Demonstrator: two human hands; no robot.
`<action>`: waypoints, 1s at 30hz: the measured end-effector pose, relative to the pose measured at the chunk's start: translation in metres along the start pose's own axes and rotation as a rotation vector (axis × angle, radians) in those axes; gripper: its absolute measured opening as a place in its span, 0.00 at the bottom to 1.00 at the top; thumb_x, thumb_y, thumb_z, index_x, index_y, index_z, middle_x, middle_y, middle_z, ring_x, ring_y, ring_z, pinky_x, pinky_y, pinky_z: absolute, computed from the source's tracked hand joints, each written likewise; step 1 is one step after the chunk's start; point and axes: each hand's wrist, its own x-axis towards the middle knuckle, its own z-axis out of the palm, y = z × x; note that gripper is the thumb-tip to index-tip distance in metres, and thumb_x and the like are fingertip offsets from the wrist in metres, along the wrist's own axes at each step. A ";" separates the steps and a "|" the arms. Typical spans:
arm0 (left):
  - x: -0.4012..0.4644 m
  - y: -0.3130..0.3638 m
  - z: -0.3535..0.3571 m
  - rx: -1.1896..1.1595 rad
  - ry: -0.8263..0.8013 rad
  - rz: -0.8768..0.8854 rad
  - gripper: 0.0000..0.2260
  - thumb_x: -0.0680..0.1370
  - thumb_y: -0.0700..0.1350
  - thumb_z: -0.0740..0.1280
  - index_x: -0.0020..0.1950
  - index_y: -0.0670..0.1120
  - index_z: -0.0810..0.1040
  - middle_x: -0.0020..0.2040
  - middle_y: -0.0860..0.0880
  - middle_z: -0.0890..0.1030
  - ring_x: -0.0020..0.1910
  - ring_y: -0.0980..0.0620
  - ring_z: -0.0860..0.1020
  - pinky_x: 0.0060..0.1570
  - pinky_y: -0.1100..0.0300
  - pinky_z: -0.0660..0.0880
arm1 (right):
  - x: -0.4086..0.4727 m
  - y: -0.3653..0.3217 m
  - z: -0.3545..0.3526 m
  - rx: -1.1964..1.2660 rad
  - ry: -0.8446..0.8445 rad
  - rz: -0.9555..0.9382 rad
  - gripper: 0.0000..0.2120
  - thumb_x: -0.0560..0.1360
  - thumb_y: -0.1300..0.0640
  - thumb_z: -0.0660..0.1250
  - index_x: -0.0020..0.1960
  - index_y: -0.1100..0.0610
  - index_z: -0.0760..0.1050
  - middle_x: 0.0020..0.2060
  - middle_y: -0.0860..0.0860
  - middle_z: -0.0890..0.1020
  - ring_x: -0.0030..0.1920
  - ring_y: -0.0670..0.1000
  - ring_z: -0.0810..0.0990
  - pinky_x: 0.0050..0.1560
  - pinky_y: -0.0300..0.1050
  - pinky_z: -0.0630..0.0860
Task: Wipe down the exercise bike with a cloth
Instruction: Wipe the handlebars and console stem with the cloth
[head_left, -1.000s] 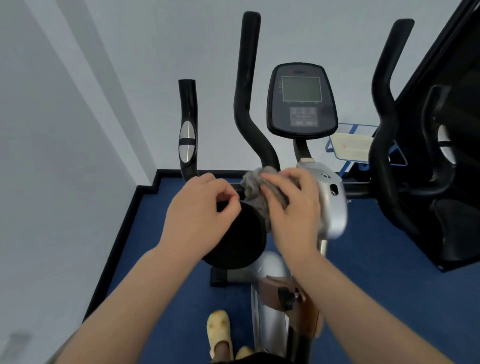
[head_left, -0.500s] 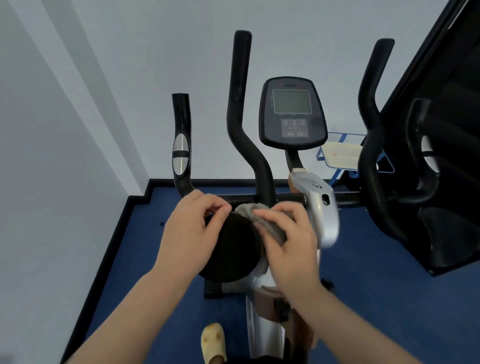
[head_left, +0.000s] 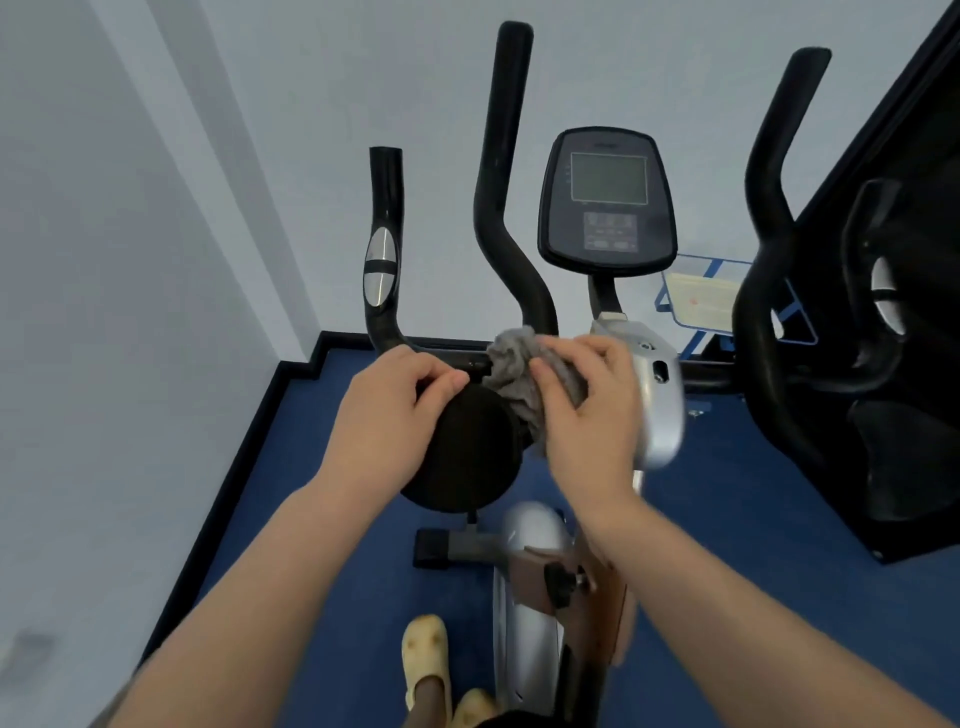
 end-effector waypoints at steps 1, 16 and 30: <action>0.000 0.000 0.000 -0.004 0.003 0.000 0.06 0.79 0.50 0.66 0.44 0.53 0.81 0.43 0.56 0.78 0.46 0.60 0.76 0.49 0.61 0.71 | -0.015 0.000 0.001 0.010 0.020 -0.025 0.09 0.74 0.64 0.71 0.53 0.55 0.81 0.49 0.49 0.73 0.51 0.38 0.72 0.55 0.27 0.67; 0.001 -0.005 0.001 0.007 -0.017 0.011 0.06 0.78 0.52 0.66 0.42 0.57 0.78 0.41 0.59 0.77 0.45 0.64 0.75 0.42 0.72 0.66 | -0.011 0.006 -0.001 0.090 0.005 0.010 0.10 0.73 0.62 0.72 0.51 0.49 0.79 0.47 0.43 0.73 0.50 0.36 0.74 0.53 0.25 0.67; 0.000 -0.006 0.001 -0.012 -0.004 -0.001 0.06 0.78 0.52 0.66 0.42 0.57 0.79 0.41 0.59 0.77 0.45 0.63 0.75 0.44 0.67 0.68 | 0.015 0.003 -0.005 0.018 -0.056 0.005 0.06 0.75 0.60 0.71 0.51 0.54 0.81 0.47 0.44 0.72 0.50 0.35 0.72 0.52 0.24 0.65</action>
